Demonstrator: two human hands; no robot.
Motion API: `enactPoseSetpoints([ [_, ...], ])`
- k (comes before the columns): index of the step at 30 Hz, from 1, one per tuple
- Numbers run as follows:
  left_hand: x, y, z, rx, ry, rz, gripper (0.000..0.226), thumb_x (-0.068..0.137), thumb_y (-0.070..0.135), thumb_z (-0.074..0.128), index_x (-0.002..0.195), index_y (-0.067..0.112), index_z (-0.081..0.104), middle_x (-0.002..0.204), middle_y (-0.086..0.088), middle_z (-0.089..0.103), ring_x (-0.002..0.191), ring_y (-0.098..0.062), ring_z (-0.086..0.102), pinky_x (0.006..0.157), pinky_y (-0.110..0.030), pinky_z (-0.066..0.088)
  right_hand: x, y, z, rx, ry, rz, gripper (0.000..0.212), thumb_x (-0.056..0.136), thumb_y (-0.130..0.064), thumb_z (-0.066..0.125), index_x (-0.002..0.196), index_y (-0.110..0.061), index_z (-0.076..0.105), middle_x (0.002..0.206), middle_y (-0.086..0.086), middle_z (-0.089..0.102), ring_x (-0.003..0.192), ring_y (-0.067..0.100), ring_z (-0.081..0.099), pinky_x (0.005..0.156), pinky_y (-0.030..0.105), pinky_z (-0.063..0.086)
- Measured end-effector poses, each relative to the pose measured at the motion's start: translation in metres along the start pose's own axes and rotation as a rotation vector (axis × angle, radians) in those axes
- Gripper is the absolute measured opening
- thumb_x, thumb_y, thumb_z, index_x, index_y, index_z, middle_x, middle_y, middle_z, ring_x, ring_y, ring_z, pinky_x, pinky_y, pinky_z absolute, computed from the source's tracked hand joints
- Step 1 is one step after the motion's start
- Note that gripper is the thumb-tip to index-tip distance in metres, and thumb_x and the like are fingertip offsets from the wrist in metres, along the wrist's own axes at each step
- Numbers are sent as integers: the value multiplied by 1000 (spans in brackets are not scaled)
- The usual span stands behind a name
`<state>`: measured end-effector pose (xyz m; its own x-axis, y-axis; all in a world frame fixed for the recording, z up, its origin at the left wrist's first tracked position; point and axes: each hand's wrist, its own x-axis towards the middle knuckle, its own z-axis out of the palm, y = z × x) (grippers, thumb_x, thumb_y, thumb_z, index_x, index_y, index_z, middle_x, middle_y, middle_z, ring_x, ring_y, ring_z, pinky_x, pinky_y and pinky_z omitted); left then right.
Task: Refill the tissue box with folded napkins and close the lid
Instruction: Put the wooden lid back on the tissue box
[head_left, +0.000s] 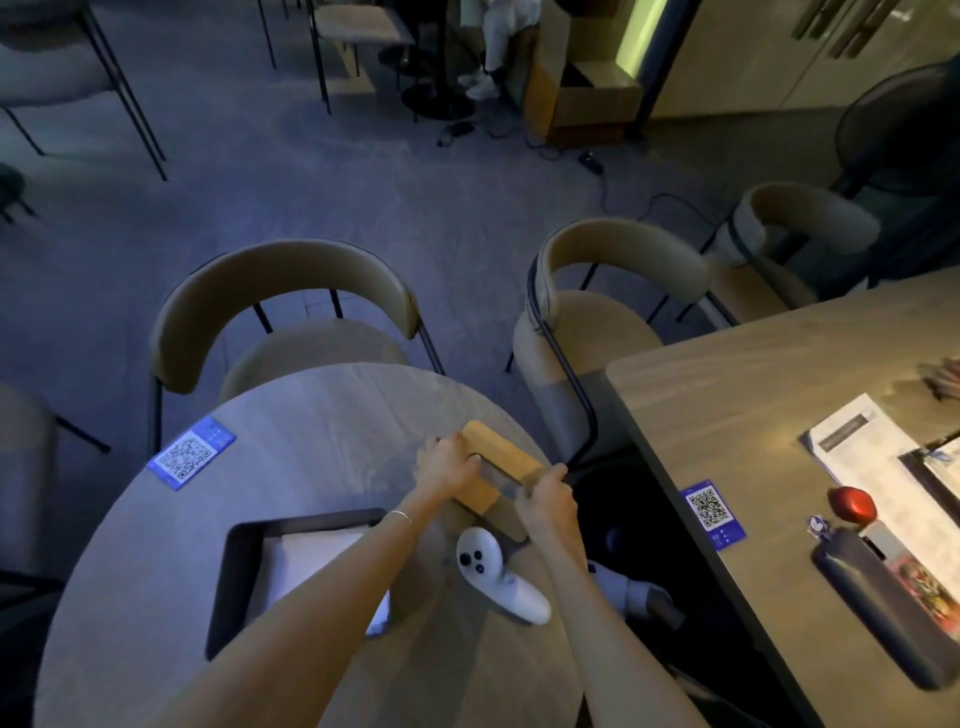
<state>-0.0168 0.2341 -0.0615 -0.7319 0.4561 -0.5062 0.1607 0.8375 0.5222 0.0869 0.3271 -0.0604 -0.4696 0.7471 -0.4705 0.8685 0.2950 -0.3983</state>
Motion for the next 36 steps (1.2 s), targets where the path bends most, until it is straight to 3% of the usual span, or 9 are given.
enactPoseSetpoints([
  [4, 0, -6, -12, -35, 115, -33, 53, 89, 39, 53, 136, 18, 39, 136, -17, 42, 129, -36, 39, 106, -51, 35, 4, -18, -5, -71, -11, -84, 45, 95, -23, 54, 131, -2, 36, 127, 22, 57, 114, 39, 60, 86, 43, 51],
  [9, -16, -26, -63, -67, 417, -5, 60, 87, 38, 58, 139, 21, 35, 126, -18, 51, 119, -36, 50, 100, -51, 41, -14, -69, -25, -175, 36, -307, 49, 96, -25, 53, 135, -1, 35, 127, 22, 58, 116, 40, 58, 86, 43, 49],
  [12, -37, -56, -95, -96, 479, -2, 58, 85, 36, 58, 138, 23, 37, 118, -19, 53, 109, -36, 54, 95, -48, 45, -42, -105, -28, -246, 49, -442, 52, 95, -26, 53, 137, 1, 35, 128, 20, 58, 116, 37, 59, 85, 39, 50],
  [16, -86, -103, -121, -145, 493, -80, 54, 79, 27, 67, 128, 13, 49, 112, -23, 53, 105, -40, 54, 89, -44, 45, -86, -129, -13, -294, -97, -568, 74, 93, -31, 55, 151, 0, 20, 136, 20, 53, 123, 35, 54, 93, 41, 49],
  [19, -125, -136, -114, -212, 494, -115, 52, 76, 20, 69, 122, 2, 51, 116, -24, 55, 108, -39, 54, 89, -42, 43, -116, -130, 4, -338, -178, -609, 62, 92, -32, 57, 143, -5, 32, 135, 19, 52, 123, 36, 54, 97, 43, 48],
  [22, -155, -157, -95, -261, 471, -131, 55, 83, 20, 62, 132, 5, 42, 129, -18, 54, 120, -31, 51, 97, -38, 40, -138, -120, 20, -377, -215, -624, 59, 91, -33, 59, 140, -11, 34, 132, 15, 53, 120, 33, 56, 98, 43, 50],
  [27, -172, -172, -70, -250, 426, -104, 67, 89, 21, 54, 147, 9, 23, 148, -13, 39, 136, -26, 38, 111, -35, 32, -158, -99, 35, -442, -191, -642, 61, 93, -32, 55, 145, -14, 30, 136, 15, 51, 122, 31, 55, 98, 40, 46],
  [36, -174, -176, -58, -213, 474, 9, 59, 89, 22, 54, 142, 10, 29, 144, -8, 41, 130, -21, 43, 108, -33, 37, -163, -82, 42, -470, -130, -637, 55, 94, -34, 54, 142, -16, 33, 133, 12, 53, 120, 27, 56, 97, 38, 48],
])
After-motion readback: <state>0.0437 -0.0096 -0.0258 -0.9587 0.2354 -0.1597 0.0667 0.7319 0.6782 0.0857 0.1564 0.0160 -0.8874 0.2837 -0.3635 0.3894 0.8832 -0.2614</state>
